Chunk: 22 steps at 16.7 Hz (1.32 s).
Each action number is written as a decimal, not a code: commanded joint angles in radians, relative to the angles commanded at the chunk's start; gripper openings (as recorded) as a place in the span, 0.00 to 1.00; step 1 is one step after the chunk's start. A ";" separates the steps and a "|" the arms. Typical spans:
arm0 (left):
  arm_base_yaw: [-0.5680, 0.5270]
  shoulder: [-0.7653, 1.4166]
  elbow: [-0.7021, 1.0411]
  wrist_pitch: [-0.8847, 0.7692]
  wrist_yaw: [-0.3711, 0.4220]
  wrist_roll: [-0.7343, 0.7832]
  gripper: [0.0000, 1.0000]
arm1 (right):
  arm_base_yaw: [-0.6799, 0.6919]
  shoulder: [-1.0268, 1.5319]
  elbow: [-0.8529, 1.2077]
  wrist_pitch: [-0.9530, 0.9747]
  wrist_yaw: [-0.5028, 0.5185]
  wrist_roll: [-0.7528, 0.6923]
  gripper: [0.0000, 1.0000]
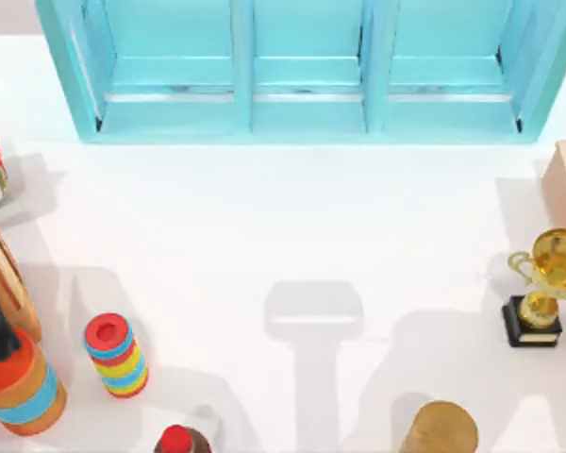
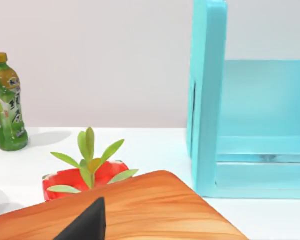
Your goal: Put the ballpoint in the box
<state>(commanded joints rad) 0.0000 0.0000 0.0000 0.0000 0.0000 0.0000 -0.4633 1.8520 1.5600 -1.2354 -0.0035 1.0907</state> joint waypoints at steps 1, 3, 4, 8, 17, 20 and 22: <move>0.000 0.000 0.000 0.000 0.000 0.000 1.00 | -0.025 -0.013 -0.015 0.002 0.000 -0.005 0.00; 0.000 0.000 0.000 0.000 0.000 0.000 1.00 | -0.041 -0.022 -0.025 0.003 -0.001 -0.009 0.00; 0.000 0.000 0.000 0.000 0.000 0.000 1.00 | -0.041 -0.022 -0.025 0.003 -0.001 -0.009 0.00; 0.000 0.000 0.000 0.000 0.000 0.000 1.00 | -0.029 -0.020 -0.038 0.016 0.000 -0.002 0.00; 0.000 0.000 0.000 0.000 0.000 0.000 1.00 | 0.049 -0.029 -0.258 0.229 0.003 0.080 0.00; 0.000 0.000 0.000 0.000 0.000 0.000 1.00 | 0.049 -0.029 -0.261 0.232 0.003 0.081 0.00; 0.000 0.000 0.000 0.000 0.000 0.000 1.00 | 0.049 -0.029 -0.261 0.232 0.003 0.081 0.08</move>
<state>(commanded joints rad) 0.0000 0.0000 0.0000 0.0000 0.0000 0.0000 -0.4145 1.8232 1.2992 -1.0030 -0.0003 1.1715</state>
